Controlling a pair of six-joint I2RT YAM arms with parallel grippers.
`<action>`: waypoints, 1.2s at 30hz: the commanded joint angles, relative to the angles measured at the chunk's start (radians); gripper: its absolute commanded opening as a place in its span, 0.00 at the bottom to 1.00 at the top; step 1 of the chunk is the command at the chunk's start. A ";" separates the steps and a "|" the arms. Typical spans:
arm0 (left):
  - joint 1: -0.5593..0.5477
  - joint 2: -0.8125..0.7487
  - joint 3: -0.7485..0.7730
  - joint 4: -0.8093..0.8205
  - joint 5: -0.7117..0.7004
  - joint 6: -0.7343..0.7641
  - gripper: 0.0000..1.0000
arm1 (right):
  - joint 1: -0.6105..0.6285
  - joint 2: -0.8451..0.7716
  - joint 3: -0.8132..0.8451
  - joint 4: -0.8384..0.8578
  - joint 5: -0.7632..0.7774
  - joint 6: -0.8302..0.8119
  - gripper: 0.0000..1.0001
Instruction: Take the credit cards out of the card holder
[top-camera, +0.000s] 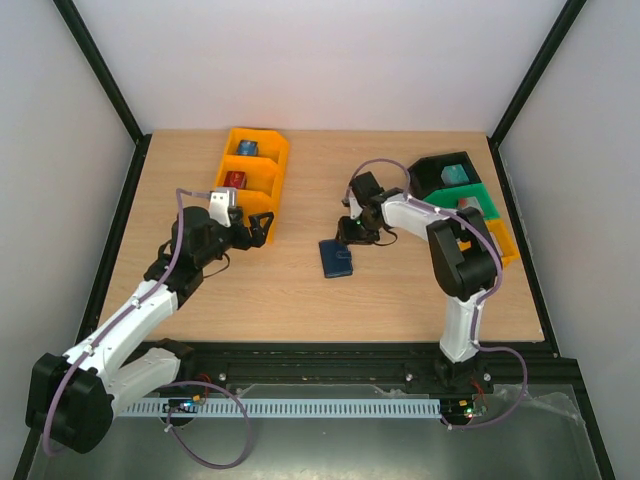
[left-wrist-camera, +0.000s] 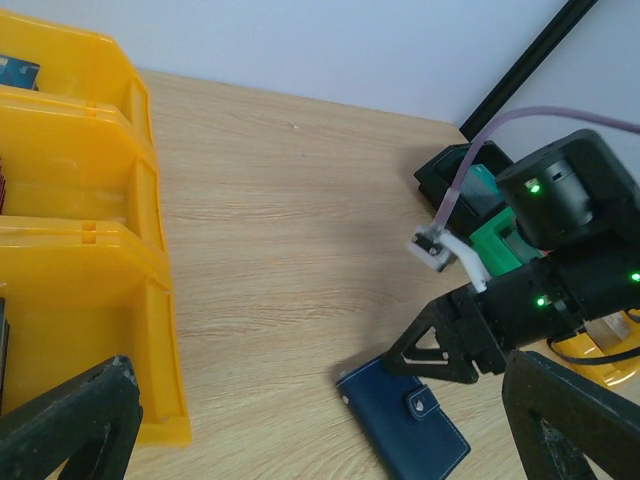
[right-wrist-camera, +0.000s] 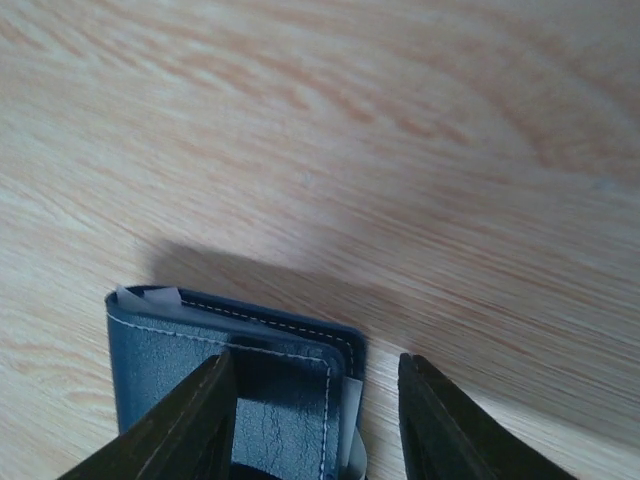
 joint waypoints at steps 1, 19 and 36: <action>-0.006 -0.014 -0.019 0.025 -0.010 0.012 1.00 | 0.001 0.053 -0.030 -0.030 -0.122 -0.028 0.40; -0.009 -0.024 -0.025 0.080 0.162 0.103 0.99 | -0.002 -0.107 -0.065 0.201 -0.512 0.064 0.01; 0.034 -0.069 0.042 0.213 0.574 0.126 1.00 | 0.000 -0.468 0.038 0.530 -0.741 0.206 0.02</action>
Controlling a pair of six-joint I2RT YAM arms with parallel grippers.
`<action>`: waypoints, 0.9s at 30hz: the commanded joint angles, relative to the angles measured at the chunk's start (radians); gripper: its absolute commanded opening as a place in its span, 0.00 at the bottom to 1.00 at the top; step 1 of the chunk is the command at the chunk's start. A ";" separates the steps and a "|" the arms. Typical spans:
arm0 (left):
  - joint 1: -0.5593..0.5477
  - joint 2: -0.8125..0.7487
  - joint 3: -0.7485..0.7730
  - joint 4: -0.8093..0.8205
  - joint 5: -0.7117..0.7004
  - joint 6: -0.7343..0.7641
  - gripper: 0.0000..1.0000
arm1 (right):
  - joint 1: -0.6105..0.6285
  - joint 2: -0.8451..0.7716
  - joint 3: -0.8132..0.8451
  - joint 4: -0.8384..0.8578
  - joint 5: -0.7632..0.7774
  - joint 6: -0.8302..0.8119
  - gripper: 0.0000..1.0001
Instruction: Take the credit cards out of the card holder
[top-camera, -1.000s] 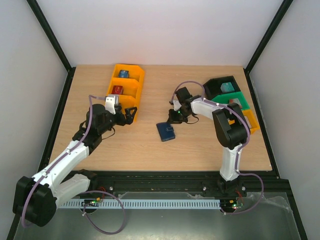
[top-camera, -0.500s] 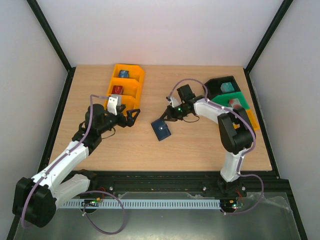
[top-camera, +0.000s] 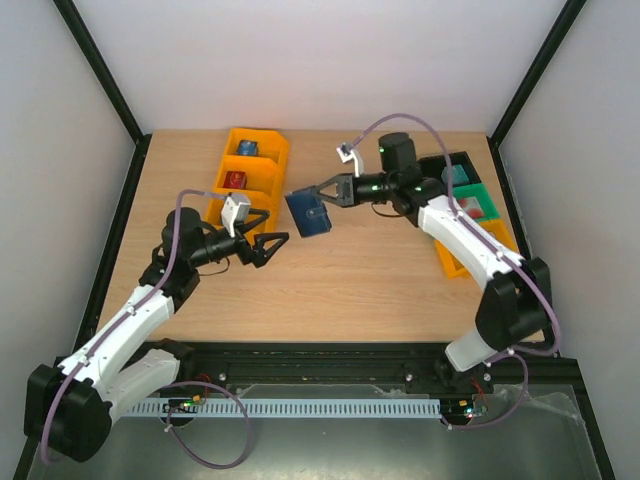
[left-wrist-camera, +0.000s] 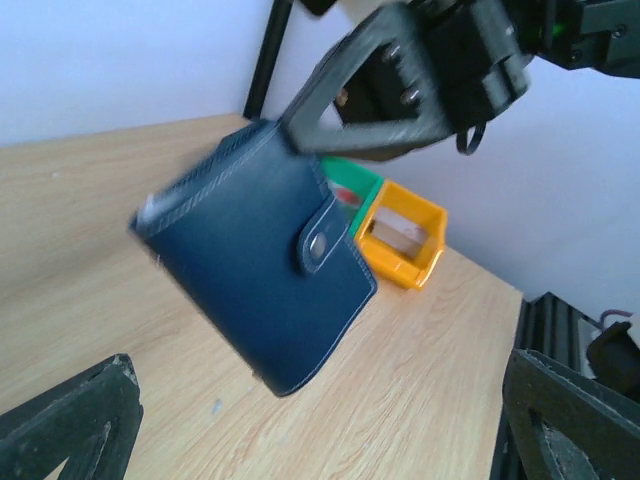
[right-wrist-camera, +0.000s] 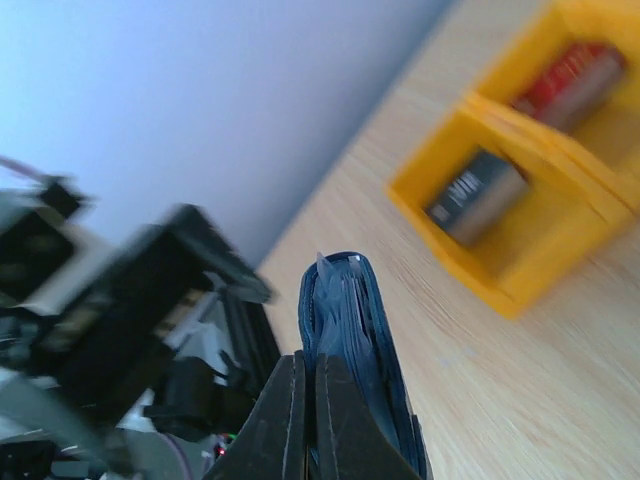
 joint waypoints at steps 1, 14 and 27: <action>0.028 -0.023 0.048 0.166 0.158 -0.085 0.99 | 0.008 -0.149 0.018 0.314 -0.133 0.143 0.02; -0.018 0.005 0.066 0.356 0.144 -0.241 0.85 | 0.068 -0.204 -0.016 0.601 -0.171 0.328 0.02; -0.047 -0.019 0.075 0.253 -0.083 -0.266 0.02 | 0.085 -0.196 0.070 0.216 0.188 0.069 0.26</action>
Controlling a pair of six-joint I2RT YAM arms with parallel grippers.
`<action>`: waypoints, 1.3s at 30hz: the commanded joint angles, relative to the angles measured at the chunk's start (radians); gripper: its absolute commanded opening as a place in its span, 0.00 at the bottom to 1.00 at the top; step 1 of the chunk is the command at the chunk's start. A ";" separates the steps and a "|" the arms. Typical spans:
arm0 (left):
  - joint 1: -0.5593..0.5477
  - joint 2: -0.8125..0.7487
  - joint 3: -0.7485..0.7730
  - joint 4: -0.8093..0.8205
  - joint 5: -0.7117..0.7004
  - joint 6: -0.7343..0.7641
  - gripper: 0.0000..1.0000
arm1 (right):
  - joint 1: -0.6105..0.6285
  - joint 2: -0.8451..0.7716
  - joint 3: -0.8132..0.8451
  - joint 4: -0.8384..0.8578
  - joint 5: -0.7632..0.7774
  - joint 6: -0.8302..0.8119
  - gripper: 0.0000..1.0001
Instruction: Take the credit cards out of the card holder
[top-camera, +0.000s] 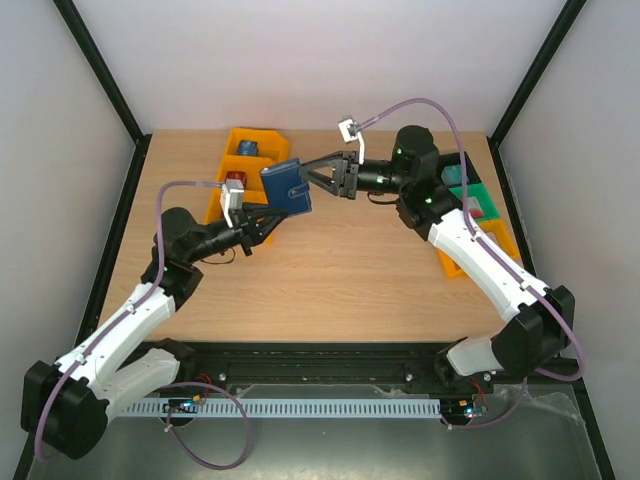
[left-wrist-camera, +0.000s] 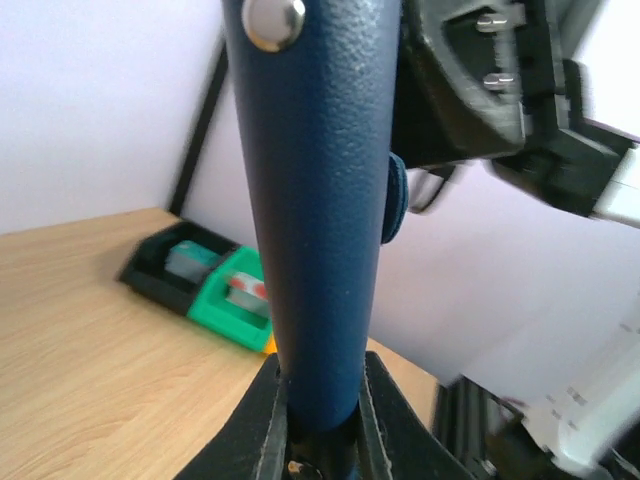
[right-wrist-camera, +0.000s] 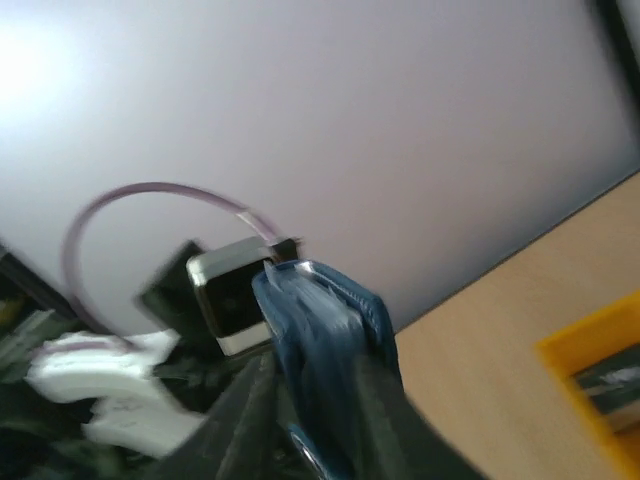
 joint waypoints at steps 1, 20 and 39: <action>0.001 -0.035 0.030 -0.106 -0.267 -0.006 0.02 | 0.002 0.006 0.100 -0.360 0.456 -0.231 0.33; -0.028 -0.036 0.054 -0.285 -0.583 0.106 0.02 | 0.438 0.215 0.327 -0.516 1.279 -0.504 0.43; -0.035 -0.039 0.052 -0.249 -0.552 0.118 0.02 | 0.437 0.347 0.381 -0.639 1.445 -0.486 0.02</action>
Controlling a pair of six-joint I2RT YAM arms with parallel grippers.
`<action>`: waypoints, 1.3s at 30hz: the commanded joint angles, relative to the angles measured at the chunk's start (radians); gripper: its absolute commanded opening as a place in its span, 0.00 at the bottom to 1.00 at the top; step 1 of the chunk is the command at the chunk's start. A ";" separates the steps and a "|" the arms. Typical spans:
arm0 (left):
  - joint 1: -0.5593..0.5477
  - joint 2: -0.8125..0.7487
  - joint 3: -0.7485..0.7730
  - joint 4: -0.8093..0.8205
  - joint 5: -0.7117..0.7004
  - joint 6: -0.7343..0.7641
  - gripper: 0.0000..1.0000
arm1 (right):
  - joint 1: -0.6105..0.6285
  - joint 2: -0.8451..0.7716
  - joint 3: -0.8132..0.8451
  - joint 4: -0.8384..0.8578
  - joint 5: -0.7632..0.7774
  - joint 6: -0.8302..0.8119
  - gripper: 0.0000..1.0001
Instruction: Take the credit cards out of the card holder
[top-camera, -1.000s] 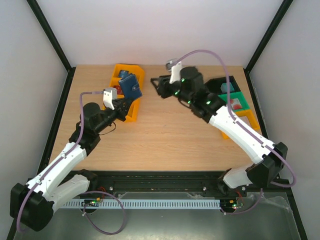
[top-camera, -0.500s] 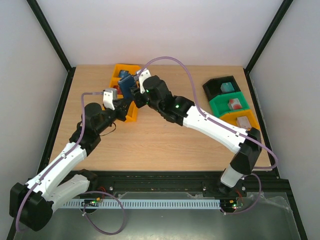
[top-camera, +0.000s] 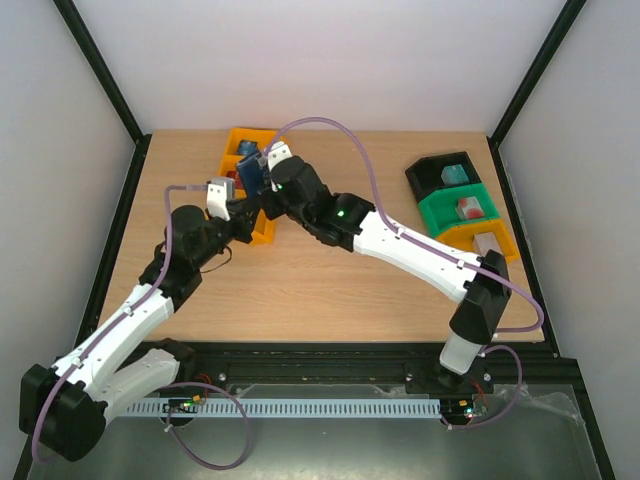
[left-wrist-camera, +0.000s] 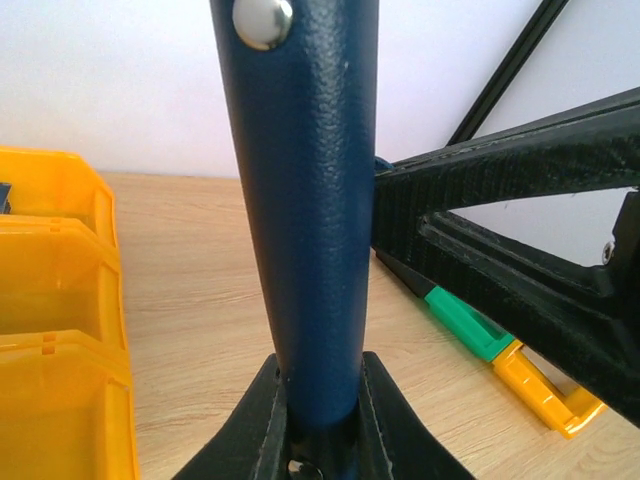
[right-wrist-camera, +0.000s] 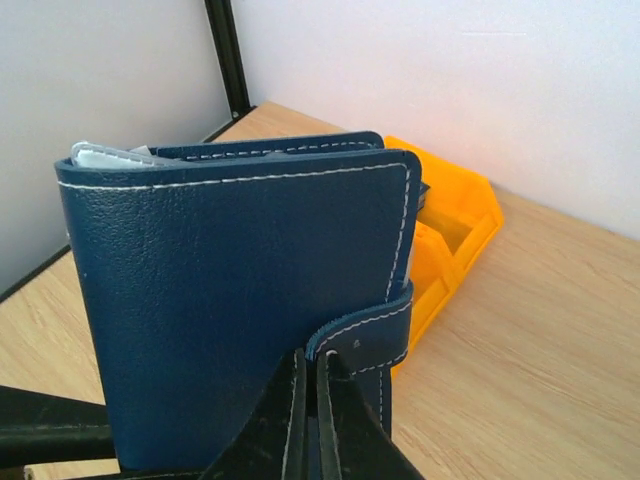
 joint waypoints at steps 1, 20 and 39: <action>-0.012 -0.021 0.034 0.082 0.038 0.024 0.02 | -0.009 0.026 0.013 -0.080 0.145 0.002 0.02; 0.036 -0.047 0.004 0.121 0.245 0.025 0.02 | -0.481 -0.291 -0.237 -0.128 -0.405 -0.118 0.24; 0.053 -0.041 0.014 0.339 0.755 0.072 0.02 | -0.473 -0.354 -0.256 0.174 -1.315 0.042 0.53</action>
